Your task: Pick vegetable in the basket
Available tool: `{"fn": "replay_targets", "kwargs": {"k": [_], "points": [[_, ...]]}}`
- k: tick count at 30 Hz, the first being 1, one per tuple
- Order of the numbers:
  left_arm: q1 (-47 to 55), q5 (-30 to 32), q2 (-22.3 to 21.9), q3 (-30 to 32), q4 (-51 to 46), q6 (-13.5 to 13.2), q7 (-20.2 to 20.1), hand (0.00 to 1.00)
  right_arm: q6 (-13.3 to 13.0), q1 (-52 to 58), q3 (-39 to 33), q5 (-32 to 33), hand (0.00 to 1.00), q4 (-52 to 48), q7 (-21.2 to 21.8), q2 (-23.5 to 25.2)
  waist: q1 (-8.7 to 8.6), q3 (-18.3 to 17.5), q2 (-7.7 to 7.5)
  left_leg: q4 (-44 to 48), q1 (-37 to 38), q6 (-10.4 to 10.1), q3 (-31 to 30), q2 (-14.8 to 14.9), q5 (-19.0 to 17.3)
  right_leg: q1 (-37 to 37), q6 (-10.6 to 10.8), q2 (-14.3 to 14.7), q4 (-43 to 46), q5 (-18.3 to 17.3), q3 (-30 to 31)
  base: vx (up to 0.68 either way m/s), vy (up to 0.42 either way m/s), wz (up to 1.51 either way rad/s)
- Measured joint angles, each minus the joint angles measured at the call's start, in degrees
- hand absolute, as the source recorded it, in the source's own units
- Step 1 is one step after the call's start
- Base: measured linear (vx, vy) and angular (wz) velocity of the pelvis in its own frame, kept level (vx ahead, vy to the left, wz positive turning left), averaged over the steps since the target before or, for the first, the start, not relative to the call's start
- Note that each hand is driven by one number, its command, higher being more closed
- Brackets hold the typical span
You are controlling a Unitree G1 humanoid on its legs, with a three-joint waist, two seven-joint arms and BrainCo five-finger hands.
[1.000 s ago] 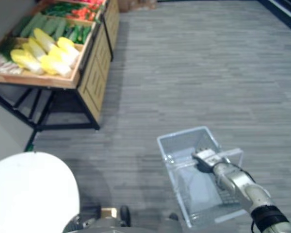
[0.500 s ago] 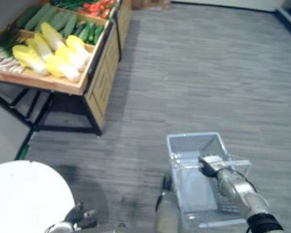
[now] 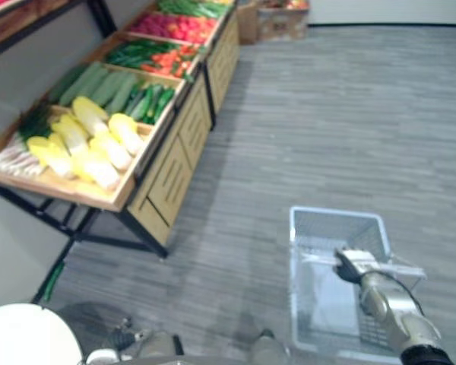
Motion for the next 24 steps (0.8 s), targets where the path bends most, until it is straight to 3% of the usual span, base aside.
{"fn": "replay_targets", "kwargs": {"k": [3,4,6,7,8,9,11,13,14,15,16,17,18,19,20,21,24], "points": [[0.0,-1.6,0.0,0.1,-0.1,0.0,0.0,0.0,0.3,2.7,-2.8,0.0,1.0,0.0,-0.1,1.1,-0.23,0.0,-0.02,-16.3,-2.9,-0.3,8.1,-2.2,-0.1,3.8,1.4,-0.2,-2.0,-0.8,-4.3,0.41,0.057,0.59],[0.0,-1.4,-0.2,0.0,0.0,0.0,0.0,0.0,0.6,4.1,-4.6,0.0,1.0,0.0,-0.5,1.8,-0.44,0.0,0.0,-32.6,-1.7,-1.2,9.9,-6.3,3.3,5.7,2.9,-0.4,-2.8,-1.4,-6.5,0.28,0.089,0.55],[0.3,-1.4,-0.4,-0.2,0.0,0.1,-0.1,0.0,0.7,4.2,-4.5,-0.1,1.0,0.0,-0.7,1.8,-0.4,-0.2,0.32,-42.5,-0.2,-1.2,9.0,-8.4,8.0,6.8,4.1,0.0,-2.9,-2.2,-6.9,0.29,0.131,0.3],[1.2,-1.1,-1.0,-0.2,0.1,0.1,-0.2,0.0,0.7,4.3,-4.5,-0.2,1.0,0.0,-0.7,1.6,-0.16,-0.8,1.34,-47.7,1.3,-0.7,8.4,-8.7,12.5,7.8,5.4,1.1,-3.1,-3.1,-6.8,0.46,0.252,0.16],[1.8,-0.7,-1.1,0.1,0.6,0.1,-0.5,0.0,1.0,4.2,-4.3,-0.3,1.0,0.5,-0.8,3.4,-0.07,-2.0,0.89,-50.1,2.9,7.0,7.6,-10.2,13.5,10.0,7.3,1.5,-3.9,-4.9,-6.2,0.43,0.234,0.24],[1.8,-0.3,-0.2,0.1,0.4,0.0,-0.4,0.0,0.5,4.3,-3.3,-0.4,1.0,0.2,-0.8,3.9,-0.14,-2.3,-0.81,-49.6,2.9,5.4,7.7,-11.5,11.7,10.3,7.3,0.3,-4.1,-5.0,-5.5,0.41,0.223,0.28],[1.7,0.8,0.3,1.6,0.7,0.1,-0.4,0.0,-0.6,3.0,-1.6,-0.1,1.0,0.0,-0.8,4.0,0.38,-2.5,-2.52,-46.7,2.8,6.2,8.3,-13.1,8.1,10.9,7.4,-1.9,-3.9,-4.9,-3.0,0.26,0.139,0.03],[1.9,0.9,-0.1,2.1,0.7,0.1,-0.3,0.0,-1.0,2.1,0.0,-0.3,1.0,0.1,-0.7,4.0,1.47,-2.6,-2.59,-44.9,3.8,6.3,9.2,-13.3,5.2,10.1,7.8,-3.6,0.6,-4.7,-0.8,0.2,0.134,-0.21],[2.3,0.9,-0.3,1.9,0.8,0.1,-0.3,0.0,-1.4,1.7,1.0,-0.4,1.0,0.2,-0.7,4.2,1.66,-2.4,-2.81,-45.3,5.4,6.3,9.0,-13.8,4.0,8.3,7.8,-5.1,6.9,-4.7,0.3,0.21,0.167,-0.13],[3.2,1.2,-0.2,1.3,0.7,0.1,-0.4,0.0,-1.0,0.9,0.5,-0.6,1.0,0.2,-1.3,5.3,1.58,-2.9,-2.66,-47.1,8.1,6.6,9.2,-15.0,3.1,2.1,9.3,-8.6,22.3,-3.9,2.8,0.25,0.191,-0.05],[3.4,1.3,0.1,1.1,0.8,0.1,-0.4,0.0,-0.9,0.2,0.5,-1.1,1.0,0.2,-1.5,5.2,1.32,-3.1,-2.95,-47.6,8.9,7.0,9.2,-15.6,2.8,-0.8,11.9,-10.0,28.7,-2.2,4.6,0.21,0.129,0.09],[3.4,1.3,1.0,-0.4,0.7,0.2,-0.4,0.0,-0.7,-0.4,0.6,-1.1,1.0,0.3,-1.5,5.3,0.93,-3.1,-3.87,-48.6,10.8,7.1,8.6,-16.5,2.4,-6.5,13.6,-11.1,39.9,4.0,10.2,0.23,0.083,0.34],[3.0,1.3,2.2,-1.0,0.7,0.2,-0.4,0.0,-0.6,-0.3,0.5,-0.9,1.0,0.4,-1.9,5.9,0.54,-3.0,-4.31,-49.4,12.5,7.2,7.1,-16.9,2.2,-10.3,13.2,-11.2,48.1,4.8,13.1,0.23,0.061,0.45],[2.9,1.3,2.7,-1.3,0.7,0.2,-0.4,0.0,-0.6,-0.3,0.5,-1.0,1.0,0.5,-1.9,6.3,0.51,-2.9,-4.84,-49.4,13.1,7.2,6.2,-16.9,2.0,-11.8,11.8,-11.1,50.8,4.0,13.2,0.24,0.008,0.6],[2.7,1.3,2.9,-1.4,0.7,0.3,-0.4,0.0,-0.6,-0.3,0.7,-1.0,1.0,1.2,-1.9,7.5,0.49,-2.7,-5.57,-49.5,14.5,6.7,4.6,-16.7,1.8,-13.6,8.9,-11.1,52.6,1.3,11.8,0.23,-0.041,0.69],[2.6,1.1,3.0,-1.3,0.7,0.5,-0.4,0.0,-0.6,-0.1,1.1,-1.1,1.0,2.3,-1.9,8.3,-0.02,-2.4,-5.36,-49.1,15.4,5.8,2.8,-16.0,1.5,-13.5,8.0,-11.7,49.7,-2.6,8.6,0.23,-0.069,0.71],[2.1,0.6,2.9,-1.3,0.6,0.7,-0.4,0.0,-0.6,-0.4,1.9,-1.3,1.0,4.2,-1.9,8.4,0.03,-2.5,-5.15,-48.1,15.6,4.1,0.3,-14.2,0.5,-13.4,6.4,-12.9,36.0,-4.2,4.0,0.23,-0.168,0.51]]}}
